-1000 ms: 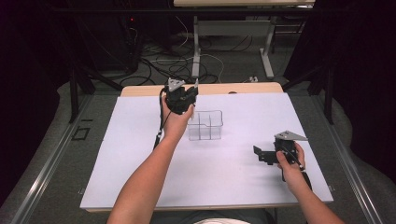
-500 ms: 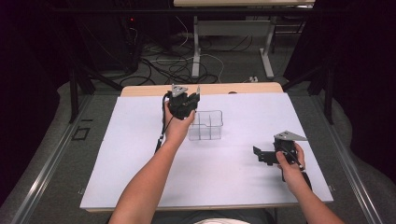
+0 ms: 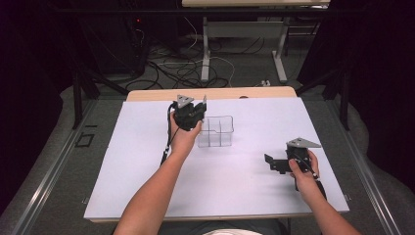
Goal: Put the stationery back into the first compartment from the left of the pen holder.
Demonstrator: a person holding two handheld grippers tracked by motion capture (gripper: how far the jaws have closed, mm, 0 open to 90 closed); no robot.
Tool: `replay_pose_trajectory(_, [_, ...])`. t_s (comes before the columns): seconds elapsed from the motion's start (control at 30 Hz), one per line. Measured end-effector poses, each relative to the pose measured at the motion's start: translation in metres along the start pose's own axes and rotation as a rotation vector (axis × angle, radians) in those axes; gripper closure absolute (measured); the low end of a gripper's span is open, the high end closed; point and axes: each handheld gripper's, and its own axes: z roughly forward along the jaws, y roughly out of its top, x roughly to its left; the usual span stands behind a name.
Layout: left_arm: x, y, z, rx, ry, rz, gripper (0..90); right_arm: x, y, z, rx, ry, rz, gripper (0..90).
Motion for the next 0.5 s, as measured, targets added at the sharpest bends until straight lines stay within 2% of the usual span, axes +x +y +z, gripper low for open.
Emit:
replay_pose_trajectory(0.17, [0.004, -0.002, -0.006, 0.002, -0.001, -0.01, 79.6, 0.0, 0.0, 0.0, 0.003, -0.001, 0.001, 0.0])
replay_pose_trajectory(0.23, [0.004, -0.003, -0.011, -0.004, -0.019, -0.023, 78.3, 0.0, 0.0, 0.0, 0.002, -0.001, 0.003, 0.0])
replay_pose_trajectory(0.5, [0.008, -0.002, -0.033, -0.034, -0.051, -0.025, 63.2, -0.001, -0.001, 0.0, 0.006, -0.007, 0.001, 0.0])
